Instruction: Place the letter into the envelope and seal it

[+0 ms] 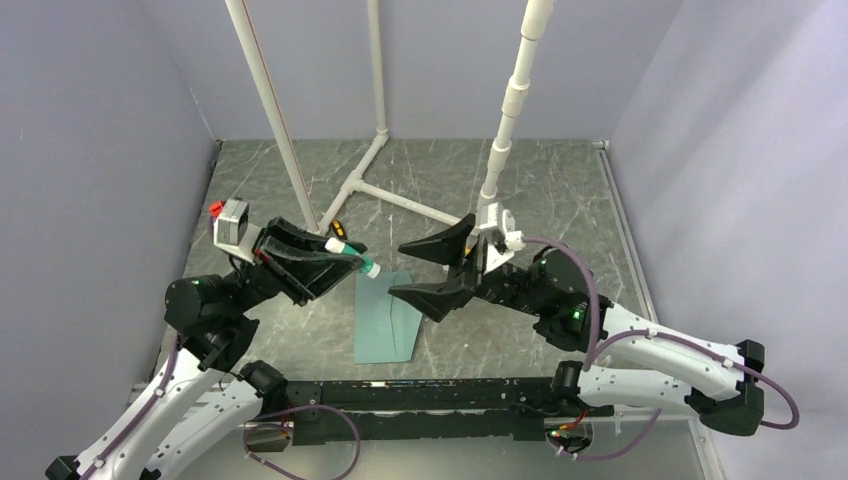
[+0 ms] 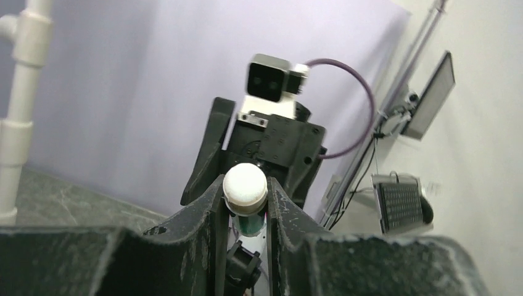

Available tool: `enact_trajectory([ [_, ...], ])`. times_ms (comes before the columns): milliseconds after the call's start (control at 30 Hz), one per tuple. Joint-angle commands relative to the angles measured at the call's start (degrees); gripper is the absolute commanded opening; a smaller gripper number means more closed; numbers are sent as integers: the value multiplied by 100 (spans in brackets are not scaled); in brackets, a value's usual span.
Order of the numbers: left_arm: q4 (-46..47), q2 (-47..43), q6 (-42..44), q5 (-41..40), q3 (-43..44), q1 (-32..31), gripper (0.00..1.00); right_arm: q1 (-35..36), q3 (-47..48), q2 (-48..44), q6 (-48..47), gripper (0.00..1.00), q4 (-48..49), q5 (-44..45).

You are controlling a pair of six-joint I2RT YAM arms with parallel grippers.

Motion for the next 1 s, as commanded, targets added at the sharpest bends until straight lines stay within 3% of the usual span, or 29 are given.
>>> enact_trajectory([
  [0, -699, 152, -541, -664, 322, 5, 3, 196, 587, 220, -1242, 73, -864, 1016],
  [333, -1004, 243, -593, -659, 379, -1, 3, 346, 1201, 630, -1687, 68, -1301, 1145],
  [600, -861, 299, -505, -446, 362, 3, 3, 344, 1203, 679, -1404, 37, -1063, 1114],
  [967, 474, 397, 273, 1056, 50, 4, 2, 348, 618, 476, 897, 13, 564, 830],
])
